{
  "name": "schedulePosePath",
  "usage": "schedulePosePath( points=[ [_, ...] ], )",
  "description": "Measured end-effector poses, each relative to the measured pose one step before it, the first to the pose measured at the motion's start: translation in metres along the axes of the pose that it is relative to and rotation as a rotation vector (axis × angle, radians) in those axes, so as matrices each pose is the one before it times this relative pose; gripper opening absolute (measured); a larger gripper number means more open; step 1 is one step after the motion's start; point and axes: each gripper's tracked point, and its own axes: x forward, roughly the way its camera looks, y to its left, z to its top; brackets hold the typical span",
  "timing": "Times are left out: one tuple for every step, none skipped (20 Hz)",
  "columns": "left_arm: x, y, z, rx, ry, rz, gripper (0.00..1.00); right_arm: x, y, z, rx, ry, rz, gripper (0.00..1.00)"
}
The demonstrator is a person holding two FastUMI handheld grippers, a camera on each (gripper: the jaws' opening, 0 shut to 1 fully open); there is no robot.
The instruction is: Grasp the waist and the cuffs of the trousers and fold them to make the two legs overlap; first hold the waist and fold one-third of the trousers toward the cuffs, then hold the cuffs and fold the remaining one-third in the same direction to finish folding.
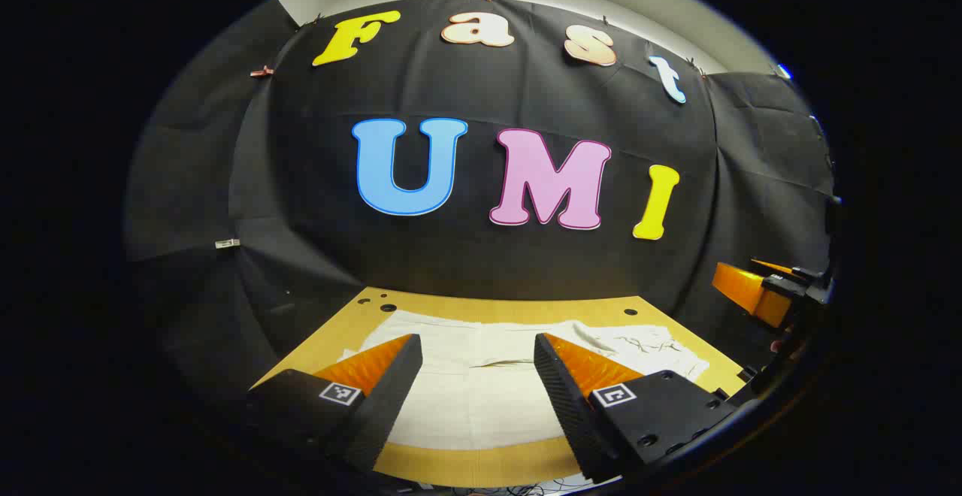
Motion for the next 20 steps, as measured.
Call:
schedulePosePath(
  points=[
    [0.00426,-0.00074,-0.00188,0.00468,0.00289,0.00228,0.96,0.00281,-0.00116,-0.00101,0.0128,0.00592,0.00006,0.98],
    [0.00349,-0.00084,-0.00029,0.00238,0.00207,0.00155,0.96,0.0035,-0.00106,0.0012,0.00935,0.0002,-0.00007,0.98],
    [0.00234,-0.00158,0.00023,-0.00088,-0.00098,-0.00066,0.96,0.00205,-0.00154,0.00015,0.00066,-0.00313,-0.00025,0.98],
    [0.00239,-0.00226,0.00032,-0.00274,0.00187,-0.00371,0.96,0.00268,-0.00198,0.00088,-0.0056,-0.00576,-0.00286,0.98],
    [0.00283,-0.00283,-0.00111,-0.00319,0.00294,-0.00429,0.96,0.00236,-0.00072,-0.00057,-0.00672,0.00113,0.00429,0.98],
    [0.00233,-0.00218,-0.00166,-0.00561,0.00807,-0.00544,0.96,0.00076,0.00337,-0.00236,0.00097,0.00686,0.02485,0.97],
    [0.00173,-0.00341,-0.00329,-0.00774,0.00843,-0.00873,0.96,-0.00075,0.00526,-0.00367,0.01222,0.00725,0.02936,0.97],
    [0.00147,-0.00185,-0.00135,-0.00517,0.00566,-0.00503,0.96,0.0008,0.00035,-0.00024,0.01336,0.00259,0.01059,0.98],
    [0.00154,-0.0001,-0.00256,-0.00118,0.00372,0.00238,0.96,0.00194,-0.00224,-0.00142,0.0026,0.00518,0.00015,0.98],
    [0.00091,-0.0007,-0.00086,0.00143,0.00338,-0.00035,0.96,0.00201,-0.00303,-0.0005,-0.0052,0.00333,-0.0051,0.98],
    [0.00018,-0.00121,-0.00246,0.00248,0.0037,-0.00189,0.96,0.0011,-0.00261,0.00124,-0.00703,-0.00463,-0.00797,0.98],
    [0.00087,0.00002,0.00044,0.00322,0.00226,0.00077,0.96,0.00082,-0.00306,-0.00144,-0.00183,-0.00159,-0.00569,0.98],
    [0.00055,-0.00155,-0.00083,0.00368,0.00089,-0.00046,0.96,0.00132,-0.00074,-0.00076,0.00249,0.0029,-0.00163,0.98],
    [0.0007,-0.00152,-0.00007,0.00579,0.00019,-0.00149,0.96,0.00005,-0.00015,-0.00055,0.0036,0.0037,0.00197,0.98],
    [0.00103,-0.00038,-0.0007,0.00666,-0.0012,0.0003,0.96,-0.00002,-0.00054,-0.00181,0.00133,0.00195,0.00117,0.98],
    [0.0005,-0.00083,0.00063,0.00602,0.00001,-0.0011,0.96,0.00077,-0.00123,-0.00171,-0.00101,0.00529,0.00031,0.98],
    [0.00129,-0.0022,-0.00085,0.00506,0.00234,-0.00207,0.96,0.00087,-0.00088,-0.00311,-0.00054,0.00738,0.00288,0.98],
    [0.00012,-0.00223,-0.00164,0.00305,0.00525,-0.00326,0.96,0.00002,0.00018,-0.00195,0.00055,0.00678,0.00334,0.98],
    [-0.00016,-0.00114,-0.00222,0.00155,0.00483,0.00026,0.96,0.0011,0.00004,-0.00199,-0.00062,0.00432,0.00532,0.98],
    [0.00033,-0.00012,-0.0001,-0.00053,0.00255,0.00112,0.96,0.00104,-0.00084,-0.00161,-0.00423,0.00268,0.00338,0.98]
  ],
)
